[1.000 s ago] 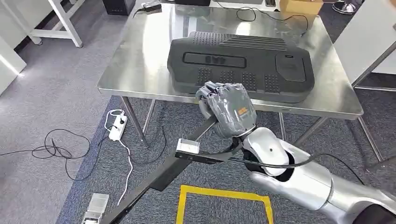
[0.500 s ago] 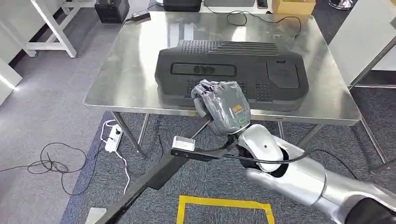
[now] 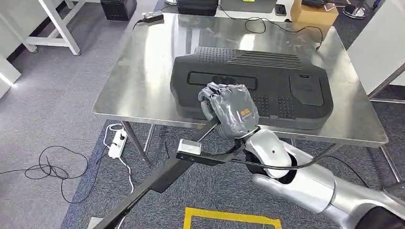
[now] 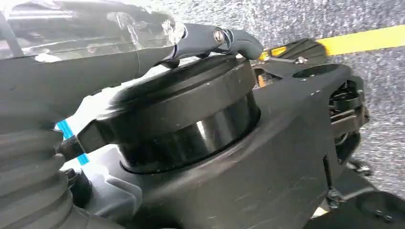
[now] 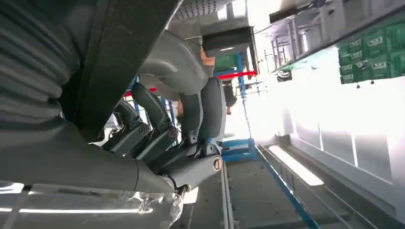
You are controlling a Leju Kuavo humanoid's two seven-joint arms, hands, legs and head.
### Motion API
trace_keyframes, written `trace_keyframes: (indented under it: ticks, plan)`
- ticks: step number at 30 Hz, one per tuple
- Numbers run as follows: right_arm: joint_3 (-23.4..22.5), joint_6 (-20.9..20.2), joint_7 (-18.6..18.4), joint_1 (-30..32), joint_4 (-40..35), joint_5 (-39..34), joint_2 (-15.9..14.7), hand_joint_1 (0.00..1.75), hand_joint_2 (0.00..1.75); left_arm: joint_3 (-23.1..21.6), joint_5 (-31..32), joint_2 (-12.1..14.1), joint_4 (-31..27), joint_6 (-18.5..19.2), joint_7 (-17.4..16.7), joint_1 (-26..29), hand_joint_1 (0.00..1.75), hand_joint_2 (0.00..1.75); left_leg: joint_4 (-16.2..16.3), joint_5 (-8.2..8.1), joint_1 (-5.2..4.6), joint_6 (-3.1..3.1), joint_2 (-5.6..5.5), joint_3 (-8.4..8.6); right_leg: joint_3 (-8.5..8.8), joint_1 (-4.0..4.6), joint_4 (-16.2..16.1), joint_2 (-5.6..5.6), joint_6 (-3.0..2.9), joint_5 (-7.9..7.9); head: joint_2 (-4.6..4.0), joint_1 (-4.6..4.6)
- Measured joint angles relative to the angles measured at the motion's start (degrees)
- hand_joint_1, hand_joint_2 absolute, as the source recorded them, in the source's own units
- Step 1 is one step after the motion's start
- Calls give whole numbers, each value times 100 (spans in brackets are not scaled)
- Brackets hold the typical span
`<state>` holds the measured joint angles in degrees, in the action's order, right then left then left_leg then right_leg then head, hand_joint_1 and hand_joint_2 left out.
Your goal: Take the parts from the cabinet and place them on the table.
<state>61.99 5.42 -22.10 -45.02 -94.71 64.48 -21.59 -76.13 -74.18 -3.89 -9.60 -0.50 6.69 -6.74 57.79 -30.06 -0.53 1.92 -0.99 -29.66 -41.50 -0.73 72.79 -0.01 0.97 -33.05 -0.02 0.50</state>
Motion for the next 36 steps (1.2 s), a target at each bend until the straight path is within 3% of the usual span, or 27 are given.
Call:
trace_keyframes:
  ticks: [2,3,4,6,7,9,10,12,13,14,15,16,17,18,19,22,23,24,25,28,29,30,32,33,34,35,36]
  plan:
    - [-7,0,-29,-1,0,2,-2,175,175,0,2,0,0,2,0,20,0,175,0,-142,-11,-30,7,199,222,26,-926,-6,-82,742,0,53]
    - [-11,0,-40,9,4,2,-4,175,175,0,2,-2,0,2,0,44,0,175,-24,-217,0,-49,26,182,298,61,-1196,-45,-135,983,0,77]
    - [-11,4,-44,4,11,2,-4,175,175,0,2,-2,0,4,0,38,0,175,8,-243,-10,-86,35,273,198,120,-1192,-77,-130,696,0,20]
    - [-15,22,-44,9,9,-24,2,175,175,0,0,-2,0,4,0,37,0,175,49,-300,-14,-162,76,313,244,120,-1228,-53,-201,834,0,68]
    - [-20,22,-48,8,11,-39,-2,175,175,0,0,-2,0,2,0,41,0,175,50,-290,-14,-182,81,359,298,97,-1250,-33,-239,782,0,13]
    - [-33,26,-48,-3,11,-81,-9,175,175,0,-4,7,2,2,-2,40,0,175,376,-302,-30,-237,77,302,484,40,-1322,2,-281,751,0,44]
    - [-33,35,-48,-13,11,-107,-7,175,175,0,-4,9,2,2,-2,24,0,175,770,-375,-17,-274,75,82,535,32,-1329,22,-305,711,0,-44]
    - [-33,37,-51,1,11,-122,-4,175,175,0,-4,9,2,2,-2,-12,0,175,1501,-738,10,-342,76,-434,612,31,-1328,75,-305,626,0,-107]
    - [-33,37,-50,4,11,-127,-7,175,175,0,-4,9,2,2,11,-13,0,175,1688,-870,10,-369,75,-622,661,30,-1327,110,-306,580,0,-109]
    - [-33,37,-50,6,11,-133,-4,175,175,0,-4,9,2,2,13,-27,0,175,1691,-885,9,-380,75,-718,726,25,-1324,150,-305,530,0,-122]
    - [-28,37,-46,10,11,-140,-4,175,175,0,-4,9,2,2,13,-30,0,175,1492,-738,8,-386,75,-707,812,19,-1324,199,-292,470,0,-142]
    - [-28,37,-46,11,11,-140,-4,175,175,0,-4,9,2,2,11,-26,0,175,1126,-428,12,-390,70,-633,900,6,-1323,244,-275,411,0,-153]
    - [-28,37,-48,10,11,-140,-4,175,175,0,-4,11,2,2,7,-19,0,175,658,-10,23,-400,33,-551,980,-4,-1322,286,-253,355,0,-164]
    - [-28,37,-51,11,13,-140,-7,175,175,0,-4,9,2,2,7,-10,0,175,271,383,58,-407,-123,-564,987,-2,-1327,316,-219,317,0,-190]
    - [-24,39,-51,19,20,-140,-7,175,175,0,-4,9,2,2,9,-23,0,175,282,284,47,-353,-206,-652,994,-10,-1310,372,-198,305,0,-194]
    - [-22,44,-48,37,22,-153,-9,175,175,0,-9,7,0,0,7,-19,0,175,177,280,-11,-141,-86,-560,960,-15,-1317,456,-103,296,0,-175]
    - [-26,46,-48,35,22,-153,-9,175,175,0,-15,0,-2,-2,7,-25,0,175,138,279,22,-115,-70,-483,974,-9,-1305,464,-75,271,0,-179]
    - [-31,46,-48,34,24,-151,-9,175,175,0,-24,-2,-2,-13,7,-28,0,175,85,266,43,-93,-45,-402,958,-4,-1183,305,-50,233,0,-168]
    - [-31,44,-48,-9,24,-144,-9,175,175,0,-24,-2,-2,-15,4,-32,0,175,63,243,45,-59,-26,-347,827,13,-934,158,-26,161,0,-94]
    - [-20,35,-51,-20,24,-85,2,175,175,0,-39,-2,-2,-28,-13,-22,0,175,65,134,41,-5,39,-254,41,-6,219,48,30,-219,0,-24]
    - [-15,24,-53,-11,28,-65,2,175,175,0,-39,-2,-2,-33,-17,-19,0,175,66,90,41,-6,39,-209,-112,-6,330,40,28,-173,0,-4]
    - [-13,17,-59,-10,28,-57,2,175,175,0,-37,-2,-2,-33,-20,-15,0,175,68,51,41,-9,40,-145,-122,-6,188,34,13,14,0,27]
    - [-13,-6,-83,-12,28,-42,0,175,175,0,-22,-2,-2,-33,-35,-5,0,175,68,-68,38,-36,40,34,150,7,-712,27,-45,712,0,73]
    - [-13,-11,-90,-14,28,-29,0,175,175,0,-17,-2,-2,-33,-35,7,0,175,66,-132,38,-59,43,109,264,25,-1149,13,-88,959,0,105]
    - [-9,-24,-107,-4,35,-17,0,175,175,0,-13,-2,0,-35,-35,8,0,175,45,-153,41,-79,52,125,225,71,-1073,-18,-95,886,0,74]
    - [-9,-37,-120,-44,35,-22,4,175,175,0,-11,-2,0,-39,-33,15,0,175,56,-162,40,-109,59,55,261,110,-1296,-28,-134,783,0,116]
    - [-11,-24,-127,-34,22,-9,15,175,175,0,-9,-2,0,-42,-33,7,0,175,69,-194,37,-153,72,58,221,103,-1210,-14,-170,878,0,116]
